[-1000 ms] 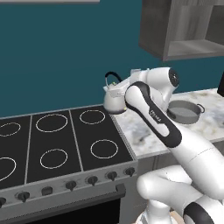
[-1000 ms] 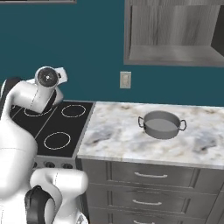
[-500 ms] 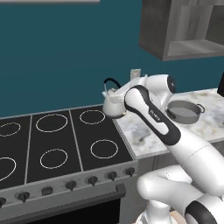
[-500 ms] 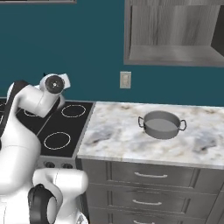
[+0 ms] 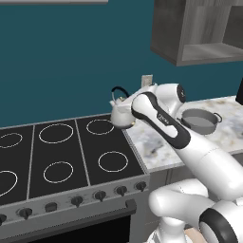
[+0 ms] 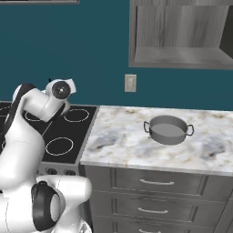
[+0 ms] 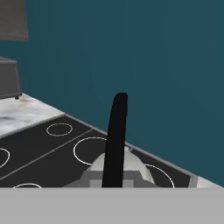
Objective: Pick the kettle from the cabinet and place it on a stove burner. Then pick the pot from the counter and place it on another stove burner. Finally, turn both burners on.
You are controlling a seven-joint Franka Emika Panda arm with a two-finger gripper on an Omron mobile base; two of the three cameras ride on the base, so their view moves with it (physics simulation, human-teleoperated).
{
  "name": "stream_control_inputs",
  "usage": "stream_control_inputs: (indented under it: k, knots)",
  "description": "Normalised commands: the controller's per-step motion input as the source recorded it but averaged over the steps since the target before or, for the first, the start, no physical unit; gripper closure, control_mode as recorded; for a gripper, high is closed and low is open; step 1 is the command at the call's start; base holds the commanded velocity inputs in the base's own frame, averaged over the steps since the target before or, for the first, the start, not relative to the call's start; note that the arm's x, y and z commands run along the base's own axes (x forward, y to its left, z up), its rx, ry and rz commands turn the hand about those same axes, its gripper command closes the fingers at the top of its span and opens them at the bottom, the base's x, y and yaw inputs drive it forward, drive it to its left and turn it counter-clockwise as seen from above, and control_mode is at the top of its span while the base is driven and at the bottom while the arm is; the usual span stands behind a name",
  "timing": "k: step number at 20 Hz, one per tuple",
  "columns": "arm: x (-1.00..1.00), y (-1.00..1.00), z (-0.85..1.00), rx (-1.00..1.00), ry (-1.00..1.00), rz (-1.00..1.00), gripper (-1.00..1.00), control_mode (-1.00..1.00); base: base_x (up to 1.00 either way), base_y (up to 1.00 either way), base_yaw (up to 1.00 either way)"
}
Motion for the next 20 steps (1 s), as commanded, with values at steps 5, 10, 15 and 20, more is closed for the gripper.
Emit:
stream_control_inputs:
  k: [5, 10, 15, 20]
  knots:
    - [0.32, 0.05, -0.14, 0.0, 0.02, 0.0, 1.0, -1.0, 0.0, 0.0, 0.0]
    - [0.32, 0.14, -0.19, 0.0, 0.02, 0.01, 1.0, -1.0, 0.0, 0.0, 0.0]
    - [0.23, 0.07, -0.18, 0.0, 0.02, 0.02, 1.0, -1.0, 0.0, 0.0, 0.0]
    - [0.13, 0.0, -0.19, 0.0, 0.01, 0.02, 1.0, -1.0, 0.0, 0.0, 0.0]
